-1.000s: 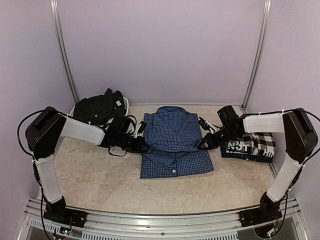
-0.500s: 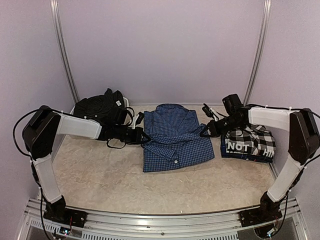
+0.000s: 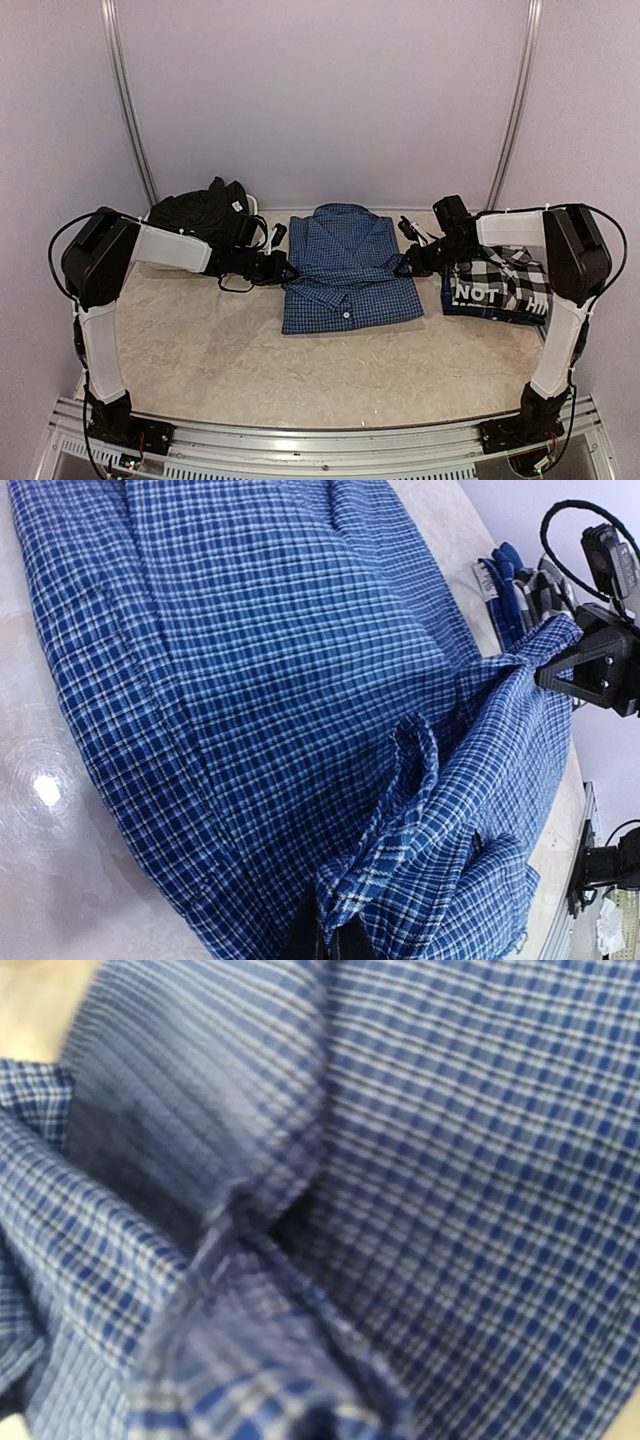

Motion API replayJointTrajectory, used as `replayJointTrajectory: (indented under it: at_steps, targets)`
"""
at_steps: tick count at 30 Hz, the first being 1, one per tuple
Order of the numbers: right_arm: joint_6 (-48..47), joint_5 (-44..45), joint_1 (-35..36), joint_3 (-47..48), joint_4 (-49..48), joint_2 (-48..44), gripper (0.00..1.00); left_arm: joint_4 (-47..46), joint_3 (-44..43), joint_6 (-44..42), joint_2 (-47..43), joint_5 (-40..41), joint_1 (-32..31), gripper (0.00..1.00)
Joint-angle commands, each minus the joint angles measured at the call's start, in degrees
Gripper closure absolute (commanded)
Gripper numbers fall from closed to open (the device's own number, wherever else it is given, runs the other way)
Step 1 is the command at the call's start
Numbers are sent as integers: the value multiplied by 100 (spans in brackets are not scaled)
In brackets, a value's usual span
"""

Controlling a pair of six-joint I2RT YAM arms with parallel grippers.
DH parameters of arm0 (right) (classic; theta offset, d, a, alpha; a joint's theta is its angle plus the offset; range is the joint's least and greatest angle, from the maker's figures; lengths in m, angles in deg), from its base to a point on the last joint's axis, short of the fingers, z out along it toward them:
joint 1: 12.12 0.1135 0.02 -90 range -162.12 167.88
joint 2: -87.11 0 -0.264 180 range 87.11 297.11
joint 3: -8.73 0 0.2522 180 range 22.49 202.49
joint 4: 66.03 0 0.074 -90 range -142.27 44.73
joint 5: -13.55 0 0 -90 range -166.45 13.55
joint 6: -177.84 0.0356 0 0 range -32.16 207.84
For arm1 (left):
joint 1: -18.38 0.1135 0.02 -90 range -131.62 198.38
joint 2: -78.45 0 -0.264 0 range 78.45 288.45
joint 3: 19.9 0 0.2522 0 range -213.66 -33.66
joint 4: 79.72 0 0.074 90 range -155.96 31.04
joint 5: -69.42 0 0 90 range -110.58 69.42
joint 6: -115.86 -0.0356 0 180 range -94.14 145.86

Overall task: Fold and stack the long sleeve shirts
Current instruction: Fold the rectangle-folded shirt at the center of the board.

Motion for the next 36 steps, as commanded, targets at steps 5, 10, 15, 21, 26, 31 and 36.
replayJointTrajectory:
  at_steps: [5,10,15,21,26,31,36]
  targets:
    - [11,431,-90,427,-287,588,72,-122,-271,69,360,684,61,89]
    - [136,654,-134,512,-330,488,58,-145,-347,138,365,916,83,75]
    - [214,974,-146,471,-326,175,48,-194,-416,114,226,971,100,60]
    - [299,1288,-131,-138,-608,-646,39,-478,-222,102,-119,1006,162,49]
    - [394,1315,101,-703,-794,-1265,33,-909,211,153,-604,1115,185,35]
    - [528,1376,861,-1119,-1001,-1576,31,-1295,784,179,-1146,1223,200,32]
    - [656,1395,1786,-1127,-1246,-1464,31,-1334,1381,212,-1834,1497,202,31]
